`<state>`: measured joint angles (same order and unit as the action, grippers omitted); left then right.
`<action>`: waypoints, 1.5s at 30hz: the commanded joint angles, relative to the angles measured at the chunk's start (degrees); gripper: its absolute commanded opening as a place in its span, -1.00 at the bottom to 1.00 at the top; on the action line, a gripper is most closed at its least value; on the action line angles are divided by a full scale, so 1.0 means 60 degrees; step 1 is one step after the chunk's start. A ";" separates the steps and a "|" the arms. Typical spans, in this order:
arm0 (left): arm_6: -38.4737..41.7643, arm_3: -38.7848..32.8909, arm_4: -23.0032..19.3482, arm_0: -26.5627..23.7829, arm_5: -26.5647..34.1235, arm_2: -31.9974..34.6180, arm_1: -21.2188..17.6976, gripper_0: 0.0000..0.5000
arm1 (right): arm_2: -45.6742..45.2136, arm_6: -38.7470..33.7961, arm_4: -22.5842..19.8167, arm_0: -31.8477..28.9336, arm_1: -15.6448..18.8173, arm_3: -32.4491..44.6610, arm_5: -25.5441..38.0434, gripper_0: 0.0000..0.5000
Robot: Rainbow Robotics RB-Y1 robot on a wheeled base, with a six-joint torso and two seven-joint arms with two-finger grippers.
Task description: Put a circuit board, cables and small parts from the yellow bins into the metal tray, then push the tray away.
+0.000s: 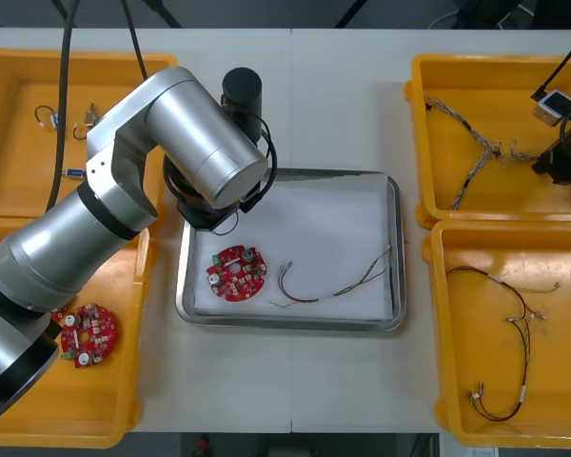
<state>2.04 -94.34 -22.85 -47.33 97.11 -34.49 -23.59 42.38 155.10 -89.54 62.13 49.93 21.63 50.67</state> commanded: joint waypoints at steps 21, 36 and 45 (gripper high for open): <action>0.0085 0.0357 0.0688 0.0197 -0.0878 -0.0990 0.0431 -0.88 | -0.0677 -0.0016 0.0598 0.0543 0.0322 0.0247 0.1941 -1.00; 0.0115 0.0108 0.0776 0.0197 -0.0893 -0.1034 0.0343 0.83 | -0.0794 -0.0016 0.1579 0.1290 0.0483 0.0261 0.2307 0.85; 0.0422 -0.1430 0.0146 0.0036 -0.0424 -0.0741 -0.0243 1.00 | -0.0633 -0.0016 0.2121 0.1466 0.0483 0.0261 0.1926 1.00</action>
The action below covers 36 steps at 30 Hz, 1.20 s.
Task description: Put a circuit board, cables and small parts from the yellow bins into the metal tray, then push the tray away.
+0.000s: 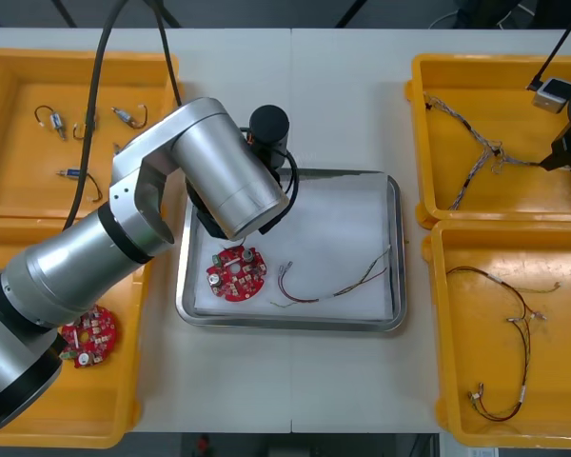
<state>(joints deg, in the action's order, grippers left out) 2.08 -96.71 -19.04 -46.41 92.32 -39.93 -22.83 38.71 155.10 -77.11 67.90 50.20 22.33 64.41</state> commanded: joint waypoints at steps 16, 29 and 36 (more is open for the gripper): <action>0.0517 -0.2266 -0.4093 -0.1391 0.1166 0.2246 -0.2625 1.00 | 0.1063 -0.0016 -0.0844 0.0475 -0.0002 -0.0440 -0.1683 1.00; -0.0171 -0.1313 -0.6656 -0.2050 0.1151 0.3198 -0.4984 1.00 | 0.1269 -0.0016 -0.1445 0.0021 -0.0177 -0.0440 -0.1829 1.00; -0.1460 -0.0332 -0.7227 -0.2241 0.0946 0.3301 -0.5921 1.00 | 0.1269 -0.0016 -0.1796 -0.0316 -0.0236 -0.0425 -0.2049 1.00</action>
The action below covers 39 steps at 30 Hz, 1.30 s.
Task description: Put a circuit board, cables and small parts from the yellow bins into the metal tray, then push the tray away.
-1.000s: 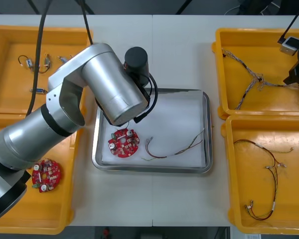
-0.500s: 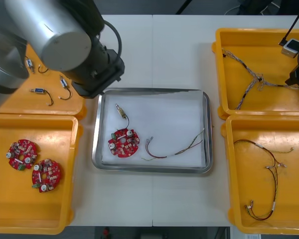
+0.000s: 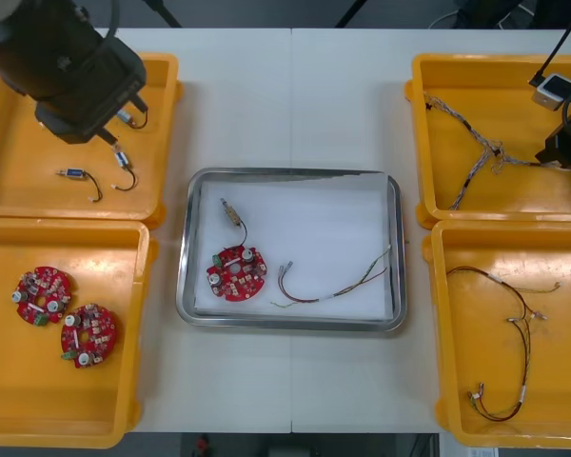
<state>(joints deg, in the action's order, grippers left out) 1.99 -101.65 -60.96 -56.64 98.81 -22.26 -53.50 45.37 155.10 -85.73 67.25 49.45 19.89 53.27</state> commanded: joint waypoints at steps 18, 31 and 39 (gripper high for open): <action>-0.4903 0.4446 0.0667 -0.0536 -0.2479 0.0252 -0.1659 1.00 | 0.0158 -0.0016 -0.1268 -0.0837 -0.0111 0.0011 -0.0206 1.00; -0.6221 0.6277 0.1238 -0.0594 -0.5438 -0.1037 -0.1630 1.00 | 0.0158 -0.0016 -0.1253 -0.0910 -0.0111 0.0011 0.0219 -1.00; -0.6411 0.6321 0.2498 -0.0638 -0.5936 -0.1286 -0.1088 1.00 | 0.0158 -0.0016 -0.0946 -0.0778 0.0211 0.0670 0.0351 -1.00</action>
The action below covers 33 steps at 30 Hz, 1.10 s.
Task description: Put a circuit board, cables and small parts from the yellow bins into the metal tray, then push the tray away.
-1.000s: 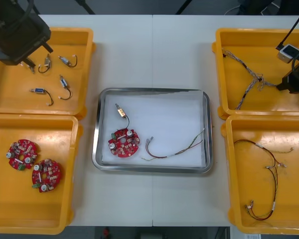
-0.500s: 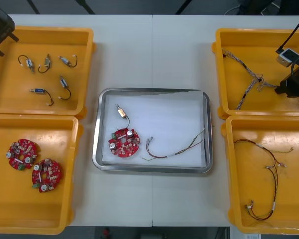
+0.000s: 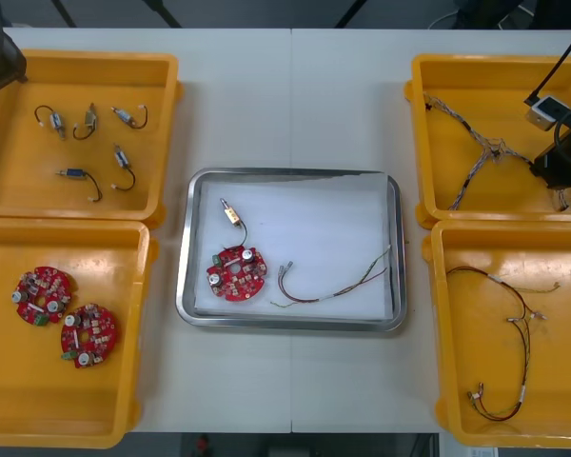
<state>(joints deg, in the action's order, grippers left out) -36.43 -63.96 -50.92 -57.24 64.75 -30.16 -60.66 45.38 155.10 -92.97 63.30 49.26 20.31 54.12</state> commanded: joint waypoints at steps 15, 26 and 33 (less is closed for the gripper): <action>-0.0462 0.1461 0.2275 -0.0817 -0.1797 0.0016 0.1540 1.00 | -0.1718 -0.0016 0.2165 0.0216 0.1502 0.2826 0.2656 -1.00; -0.0535 0.2266 0.2715 -0.0949 -0.2749 -0.0936 0.1760 1.00 | -0.3315 -0.0016 0.2751 0.0216 0.1736 0.4716 0.5175 -1.00; -0.0535 0.2677 0.2671 -0.0964 -0.2837 -0.1024 0.1877 1.00 | -0.3476 -0.0016 0.2737 0.0216 0.1839 0.6576 0.6391 -1.00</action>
<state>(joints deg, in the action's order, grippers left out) -36.47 -49.31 -35.42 -59.88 48.95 -36.28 -49.88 26.25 155.10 -76.81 63.30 57.39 54.91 90.52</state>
